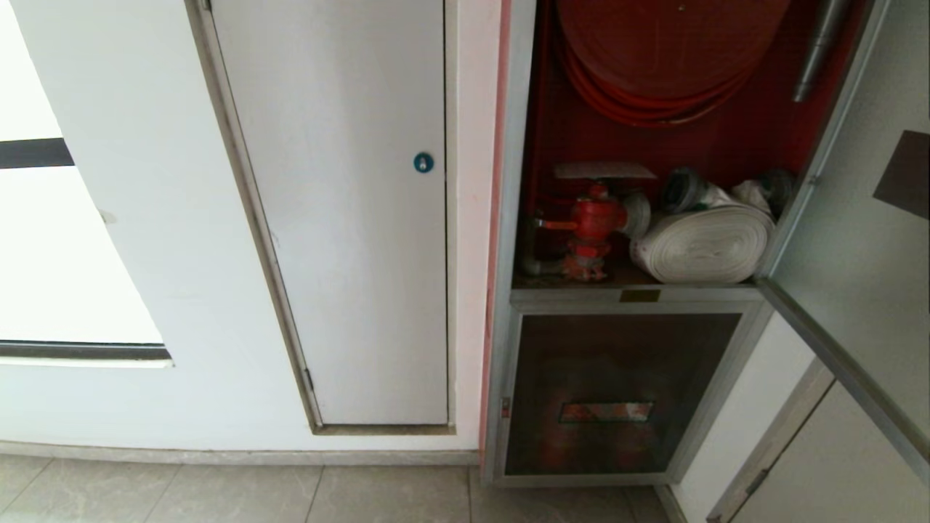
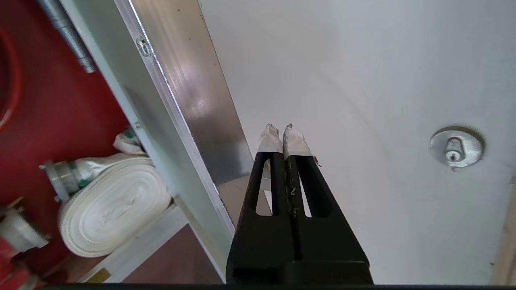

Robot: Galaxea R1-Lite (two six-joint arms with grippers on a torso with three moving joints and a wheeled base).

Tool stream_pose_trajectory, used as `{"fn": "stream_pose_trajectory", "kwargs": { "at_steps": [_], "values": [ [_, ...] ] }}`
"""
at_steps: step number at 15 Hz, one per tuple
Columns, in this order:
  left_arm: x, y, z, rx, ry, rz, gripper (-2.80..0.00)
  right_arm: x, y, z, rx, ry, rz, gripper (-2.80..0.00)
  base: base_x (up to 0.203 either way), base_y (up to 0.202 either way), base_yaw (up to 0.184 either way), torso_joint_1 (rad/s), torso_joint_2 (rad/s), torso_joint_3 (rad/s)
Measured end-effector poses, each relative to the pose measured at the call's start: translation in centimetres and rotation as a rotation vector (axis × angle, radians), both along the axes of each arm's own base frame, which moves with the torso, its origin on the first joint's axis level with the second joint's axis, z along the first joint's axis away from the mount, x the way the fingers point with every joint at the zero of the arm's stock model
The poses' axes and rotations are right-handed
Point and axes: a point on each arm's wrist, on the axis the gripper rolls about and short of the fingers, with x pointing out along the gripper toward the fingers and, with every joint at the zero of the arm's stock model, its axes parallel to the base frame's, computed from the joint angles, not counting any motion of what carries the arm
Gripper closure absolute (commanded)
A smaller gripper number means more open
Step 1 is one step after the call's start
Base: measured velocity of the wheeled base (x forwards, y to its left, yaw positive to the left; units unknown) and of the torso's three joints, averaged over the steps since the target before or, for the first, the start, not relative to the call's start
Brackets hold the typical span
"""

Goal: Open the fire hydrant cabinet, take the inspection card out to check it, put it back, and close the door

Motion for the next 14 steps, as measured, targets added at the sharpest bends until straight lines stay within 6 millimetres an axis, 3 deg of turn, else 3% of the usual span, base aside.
{"fn": "stream_pose_trajectory", "kwargs": {
  "at_steps": [7, 14],
  "values": [
    [0.0, 0.0, 0.0, 0.0, 0.0, 0.0, 0.0, 1.1, 1.3, -0.2, -0.009, 0.007, 0.115, 0.0, 0.0, 0.0, 0.0, 0.0, 0.0, 0.0],
    [0.0, 0.0, 0.0, 0.0, 0.0, 0.0, 0.0, 2.2, 5.2, -0.2, -0.052, -0.008, 0.363, 0.0, 0.0, 0.0, 0.0, 0.0, 0.0, 0.0]
  ]
}}
